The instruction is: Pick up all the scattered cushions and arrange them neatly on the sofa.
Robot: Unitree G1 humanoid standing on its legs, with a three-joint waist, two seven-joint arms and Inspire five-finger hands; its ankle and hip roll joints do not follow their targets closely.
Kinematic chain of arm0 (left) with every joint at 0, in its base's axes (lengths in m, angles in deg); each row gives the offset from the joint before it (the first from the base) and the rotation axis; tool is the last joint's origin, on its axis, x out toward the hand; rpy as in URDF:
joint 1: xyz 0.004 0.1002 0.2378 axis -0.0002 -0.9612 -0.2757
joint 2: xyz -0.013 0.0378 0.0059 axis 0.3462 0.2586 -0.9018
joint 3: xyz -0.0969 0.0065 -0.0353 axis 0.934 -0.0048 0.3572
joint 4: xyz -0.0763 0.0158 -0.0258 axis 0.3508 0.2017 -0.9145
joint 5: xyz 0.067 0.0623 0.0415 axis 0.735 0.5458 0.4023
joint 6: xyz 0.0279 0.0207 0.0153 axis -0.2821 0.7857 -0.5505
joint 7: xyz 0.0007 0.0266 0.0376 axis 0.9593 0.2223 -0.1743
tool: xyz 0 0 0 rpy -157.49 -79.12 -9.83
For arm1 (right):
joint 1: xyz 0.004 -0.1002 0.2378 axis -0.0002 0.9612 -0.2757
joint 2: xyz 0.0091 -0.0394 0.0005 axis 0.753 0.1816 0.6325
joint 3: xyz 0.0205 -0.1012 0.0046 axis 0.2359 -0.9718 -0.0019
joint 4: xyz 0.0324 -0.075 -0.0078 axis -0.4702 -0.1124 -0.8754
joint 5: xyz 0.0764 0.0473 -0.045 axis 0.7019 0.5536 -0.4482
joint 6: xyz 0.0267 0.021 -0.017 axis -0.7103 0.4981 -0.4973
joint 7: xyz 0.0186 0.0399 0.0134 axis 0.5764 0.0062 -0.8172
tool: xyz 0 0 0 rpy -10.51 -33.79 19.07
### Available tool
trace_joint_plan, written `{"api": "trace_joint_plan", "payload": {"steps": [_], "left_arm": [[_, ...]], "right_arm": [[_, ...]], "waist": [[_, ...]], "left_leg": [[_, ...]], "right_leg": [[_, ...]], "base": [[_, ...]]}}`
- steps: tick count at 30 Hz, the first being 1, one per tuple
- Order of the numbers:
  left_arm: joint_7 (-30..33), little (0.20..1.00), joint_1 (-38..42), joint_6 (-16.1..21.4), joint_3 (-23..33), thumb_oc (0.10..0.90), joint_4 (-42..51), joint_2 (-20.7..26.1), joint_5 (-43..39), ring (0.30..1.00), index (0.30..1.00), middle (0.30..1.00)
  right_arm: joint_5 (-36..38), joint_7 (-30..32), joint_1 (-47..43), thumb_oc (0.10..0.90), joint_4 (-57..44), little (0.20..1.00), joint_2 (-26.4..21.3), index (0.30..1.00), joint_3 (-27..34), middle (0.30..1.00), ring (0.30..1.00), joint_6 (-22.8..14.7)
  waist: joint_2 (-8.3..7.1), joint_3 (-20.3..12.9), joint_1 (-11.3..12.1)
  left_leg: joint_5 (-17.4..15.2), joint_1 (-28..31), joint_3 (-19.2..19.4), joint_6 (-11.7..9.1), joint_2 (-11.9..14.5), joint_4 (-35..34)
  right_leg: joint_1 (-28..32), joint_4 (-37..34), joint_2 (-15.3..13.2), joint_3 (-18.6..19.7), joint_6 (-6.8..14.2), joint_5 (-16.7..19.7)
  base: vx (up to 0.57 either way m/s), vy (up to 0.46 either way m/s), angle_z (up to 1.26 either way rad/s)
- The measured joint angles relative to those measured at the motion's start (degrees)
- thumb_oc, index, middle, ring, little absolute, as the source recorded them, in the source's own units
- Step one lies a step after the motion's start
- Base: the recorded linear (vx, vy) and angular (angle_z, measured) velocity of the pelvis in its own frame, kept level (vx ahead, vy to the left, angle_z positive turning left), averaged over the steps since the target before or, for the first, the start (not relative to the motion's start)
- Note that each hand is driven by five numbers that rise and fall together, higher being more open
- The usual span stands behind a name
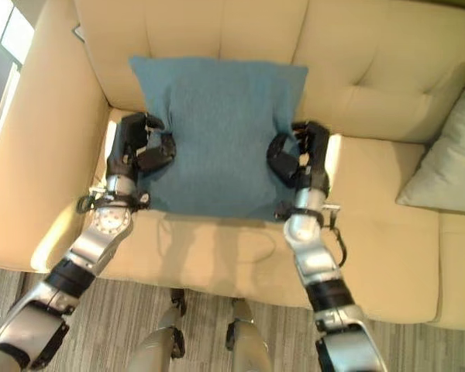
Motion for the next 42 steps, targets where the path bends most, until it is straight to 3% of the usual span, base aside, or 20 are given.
{"api": "trace_joint_plan", "payload": {"steps": [4,5,8,11,15,17,18,20,21,22,33,42], "left_arm": [[7.4,0.3,7.8,0.2,-0.1,0.4,-5.3,-0.8,5.3,0.3,0.3,0.3],[9.5,0.3,13.2,0.7,-1.9,0.4,-10.0,-0.4,6.0,0.3,0.3,0.3],[12.5,0.3,19.1,0.8,-2.0,0.4,-10.4,0.9,6.2,0.3,0.3,0.3],[12.9,0.3,25.0,1.5,-4.5,0.4,-18.2,1.2,6.0,0.3,0.3,0.3],[11.3,0.3,30.0,2.1,-5.8,0.4,-23.1,1.4,5.5,0.3,0.3,0.3],[9.0,0.3,34.0,2.0,-9.1,0.4,-28.4,1.8,4.8,0.3,0.3,0.3],[7.6,0.9,34.7,2.0,-9.4,0.8,-28.3,2.5,4.8,0.9,0.9,0.9],[6.4,0.9,35.2,2.0,-9.9,0.8,-28.6,3.2,4.7,0.9,0.9,0.9],[5.1,0.9,36.2,2.0,-11.5,0.8,-29.7,4.0,4.4,0.9,0.9,0.9],[4.4,0.9,36.3,2.0,-11.5,0.8,-30.0,4.2,4.4,0.9,0.9,0.9],[1.5,0.9,35.8,1.9,-11.4,0.8,-30.5,6.3,0.8,0.9,0.9,0.9],[0.3,0.9,22.5,2.1,-2.6,0.8,-21.3,8.9,3.0,0.9,0.9,0.9]], "right_arm": [[-6.9,6.4,-8.5,0.4,2.0,0.3,-1.9,0.3,-2.8,0.3,0.3,0.0],[-9.1,8.6,-14.1,0.4,6.1,0.3,-4.0,0.3,-5.6,0.3,0.3,0.0],[-11.9,11.6,-20.7,0.4,6.8,0.3,-5.8,0.3,-6.8,0.3,0.3,0.0],[-12.0,12.6,-26.5,0.4,12.4,0.3,-7.2,0.3,-11.0,0.3,0.3,0.2],[-12.0,13.4,-28.4,0.4,12.7,0.3,-7.1,0.3,-11.5,0.3,0.3,0.5],[-12.0,14.3,-29.6,0.4,14.9,0.3,-6.4,0.3,-12.0,0.3,0.3,0.7],[-12.0,14.4,-29.7,0.4,14.9,0.3,-6.5,0.3,-12.2,0.3,0.3,1.0],[-11.9,14.6,-30.2,0.4,16.0,0.3,-6.5,0.3,-12.8,0.3,0.3,1.1],[-11.7,14.5,-31.5,0.544,17.9,0.516,-6.5,0.516,-13.6,0.516,0.516,1.3],[-11.5,14.2,-31.9,0.8,18.5,0.9,-6.5,0.9,-13.9,0.9,0.9,1.3],[-6.5,8.4,-32.8,0.8,21.1,0.9,-6.8,0.9,-15.8,0.9,0.9,1.6],[-6.1,3.4,-21.1,0.8,15.4,0.9,-6.5,0.9,-10.5,0.9,0.9,-0.5]], "waist": [[-0.03,1.4,0.0],[-0.08,1.9,0.0],[-0.53,3.0,-0.1],[-0.58,3.8,-0.3],[-0.63,5.5,-0.3],[-0.63,5.5,-0.4],[-0.64,5.5,-0.5],[-0.64,5.5,-0.6],[-0.64,5.5,-0.6],[-0.67,5.5,-0.6],[-0.69,5.6,-1.3],[-0.75,5.6,-1.8]], "left_leg": [[0.0,-0.8,-0.1,0.0,-0.1,0.0],[0.0,-1.7,-0.2,0.0,-0.1,0.0],[0.1,-5.3,-0.4,0.0,0.1,0.0],[0.1,-6.1,-0.4,0.0,0.0,0.0],[0.1,-7.3,-0.5,0.0,0.0,0.0],[0.1,-8.3,-0.6,0.0,-0.2,0.0],[0.1,-9.1,-0.6,0.0,-0.3,0.0],[0.1,-10.1,-0.6,0.0,-0.3,0.0],[0.1,-10.9,-0.6,0.0,-0.3,0.0],[0.1,-11.2,-0.6,0.0,-0.3,0.0],[0.1,-12.0,-0.1,0.0,-0.3,0.0],[0.1,-9.6,-0.1,-0.1,-0.2,0.0]], "right_leg": [[-0.8,0.0,-0.1,0.0,0.0,-0.1],[-1.6,0.0,-0.1,-0.2,0.1,-0.1],[-5.1,0.0,0.0,-0.2,-0.1,0.1],[-6.0,0.0,-0.3,-0.2,-0.1,0.1],[-7.1,0.0,-0.4,-0.1,-0.1,0.1],[-8.1,0.0,-0.5,-0.1,-0.1,0.1],[-9.0,0.0,-0.6,-0.1,-0.1,0.1],[-10.0,0.0,-0.6,0.0,-0.1,0.1],[-10.8,0.0,-0.6,0.1,-0.1,0.1],[-11.1,0.0,-0.6,0.2,-0.1,0.2],[-12.2,0.1,-0.6,0.7,-0.2,0.4],[-9.9,0.1,-0.6,0.4,-0.2,0.4]], "base": [[-0.02,-0.016,0.01],[-0.02,-0.029,0.04],[-0.02,-0.036,0.01],[-0.01,-0.011,-0.01],[0.0,0.0,0.0],[0.0,0.0,0.0],[0.0,0.0,0.0],[0.0,0.0,0.0],[0.0,0.0,0.0],[0.0,0.0,0.0],[0.0,0.001,-0.01],[0.01,-0.003,0.0]]}}
